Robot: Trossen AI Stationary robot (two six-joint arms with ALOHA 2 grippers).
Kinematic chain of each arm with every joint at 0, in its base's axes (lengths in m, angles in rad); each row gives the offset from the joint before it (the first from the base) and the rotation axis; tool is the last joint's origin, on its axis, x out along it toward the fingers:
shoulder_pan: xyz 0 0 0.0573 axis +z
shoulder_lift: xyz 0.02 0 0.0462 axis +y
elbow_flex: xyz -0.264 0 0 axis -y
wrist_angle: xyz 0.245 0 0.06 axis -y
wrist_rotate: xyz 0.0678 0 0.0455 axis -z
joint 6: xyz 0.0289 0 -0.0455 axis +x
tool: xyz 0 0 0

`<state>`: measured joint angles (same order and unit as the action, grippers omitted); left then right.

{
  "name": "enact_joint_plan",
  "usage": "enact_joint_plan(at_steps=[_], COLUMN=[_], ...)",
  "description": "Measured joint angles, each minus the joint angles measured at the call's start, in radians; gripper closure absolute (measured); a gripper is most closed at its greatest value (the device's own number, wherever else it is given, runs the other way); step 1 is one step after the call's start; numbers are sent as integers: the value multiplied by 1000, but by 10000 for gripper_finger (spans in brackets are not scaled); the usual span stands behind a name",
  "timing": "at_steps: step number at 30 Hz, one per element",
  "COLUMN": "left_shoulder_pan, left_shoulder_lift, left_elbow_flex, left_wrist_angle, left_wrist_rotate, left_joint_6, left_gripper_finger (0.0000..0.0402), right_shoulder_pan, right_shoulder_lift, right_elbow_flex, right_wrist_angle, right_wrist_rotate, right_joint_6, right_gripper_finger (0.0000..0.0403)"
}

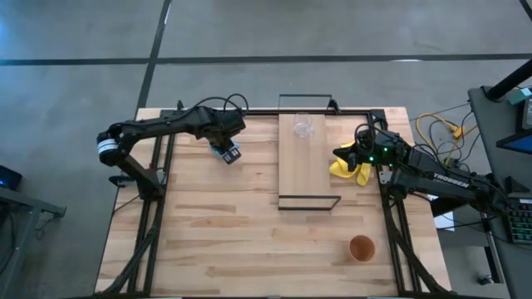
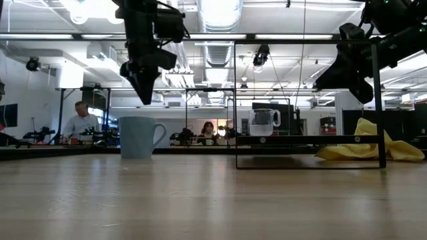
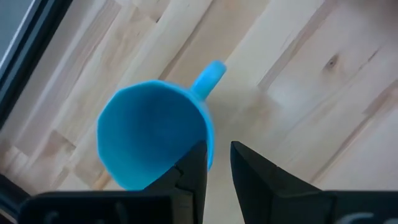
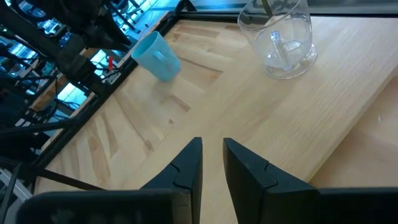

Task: Stack small to large cups/mugs on shelf
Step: Put the blue mug on the shelf

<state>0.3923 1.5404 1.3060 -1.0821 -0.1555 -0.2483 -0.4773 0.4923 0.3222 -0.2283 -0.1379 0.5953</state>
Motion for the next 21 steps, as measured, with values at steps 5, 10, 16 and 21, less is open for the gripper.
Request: enact_joint_plan(at_steps=[5, 10, 16, 21], left_shoulder_pan=[0, 0, 0, 0], left_shoulder_lift=[18, 56, 102, 118], left_elbow_flex=[0, -2, -2, 0], left_wrist_angle=[1, 1, 1, 2], left_wrist_rotate=[-3, -4, -5, -8], left_joint_6=[-23, -35, -35, -35], left_gripper_finger=[346, 346, 346, 346], right_shoulder_pan=[0, 0, 0, 0], right_shoulder_lift=[0, 0, 0, 0], right_elbow_flex=[0, 0, 0, 0], right_wrist_angle=[0, 0, 0, 0], right_wrist_rotate=[0, 0, 0, 0], right_joint_6=[0, 0, 0, 0], right_gripper_finger=[344, 344, 344, 344])
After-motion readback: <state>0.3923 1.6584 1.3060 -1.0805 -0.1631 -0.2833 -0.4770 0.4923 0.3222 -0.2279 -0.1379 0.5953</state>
